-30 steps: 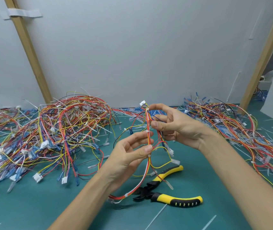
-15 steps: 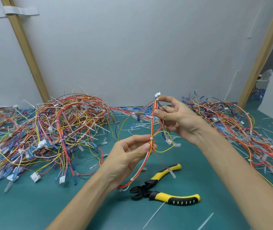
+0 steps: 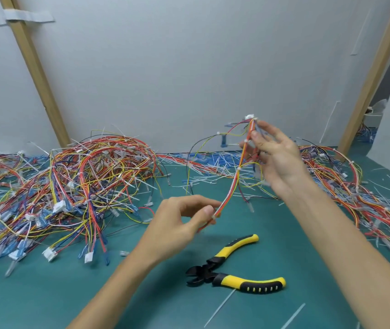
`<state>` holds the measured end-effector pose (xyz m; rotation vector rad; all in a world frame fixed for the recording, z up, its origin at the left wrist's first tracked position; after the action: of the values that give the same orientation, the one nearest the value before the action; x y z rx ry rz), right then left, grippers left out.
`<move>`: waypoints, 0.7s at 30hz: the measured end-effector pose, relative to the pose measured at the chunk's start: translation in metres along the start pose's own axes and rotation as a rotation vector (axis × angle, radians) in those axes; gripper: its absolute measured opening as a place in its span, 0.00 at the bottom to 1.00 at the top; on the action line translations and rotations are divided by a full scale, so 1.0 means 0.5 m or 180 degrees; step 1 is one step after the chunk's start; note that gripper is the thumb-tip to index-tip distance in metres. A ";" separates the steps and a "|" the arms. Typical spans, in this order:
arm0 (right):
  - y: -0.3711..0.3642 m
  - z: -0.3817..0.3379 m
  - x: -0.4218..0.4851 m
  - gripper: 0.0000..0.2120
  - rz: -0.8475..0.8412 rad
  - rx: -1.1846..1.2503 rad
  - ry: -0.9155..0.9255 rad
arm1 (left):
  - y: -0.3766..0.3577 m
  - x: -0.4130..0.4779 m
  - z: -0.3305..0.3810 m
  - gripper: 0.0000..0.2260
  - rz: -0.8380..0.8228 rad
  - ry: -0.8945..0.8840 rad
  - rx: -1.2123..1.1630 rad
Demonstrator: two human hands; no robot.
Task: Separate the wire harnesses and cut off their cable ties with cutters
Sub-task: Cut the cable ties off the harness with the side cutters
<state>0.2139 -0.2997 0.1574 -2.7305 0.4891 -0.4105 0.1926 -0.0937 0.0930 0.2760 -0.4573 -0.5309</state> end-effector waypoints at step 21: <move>0.091 -0.045 0.034 0.11 0.0298 0.0208 -0.0261 | -0.069 -0.007 -0.008 0.14 -0.0437 0.0299 -0.1780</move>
<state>0.2090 -0.3525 0.1643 -2.6374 0.5686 -0.2843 0.1774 -0.1199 0.0756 -0.2058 -0.1853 -0.7532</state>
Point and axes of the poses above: each hand's wrist, its own x-axis towards the middle knuckle, its own y-axis out of the back of the hand, z = x × y, the point moved 8 cm from there along x, towards the middle knuckle, and after that the axes turned 3 degrees about -x, right-handed, at the moved point
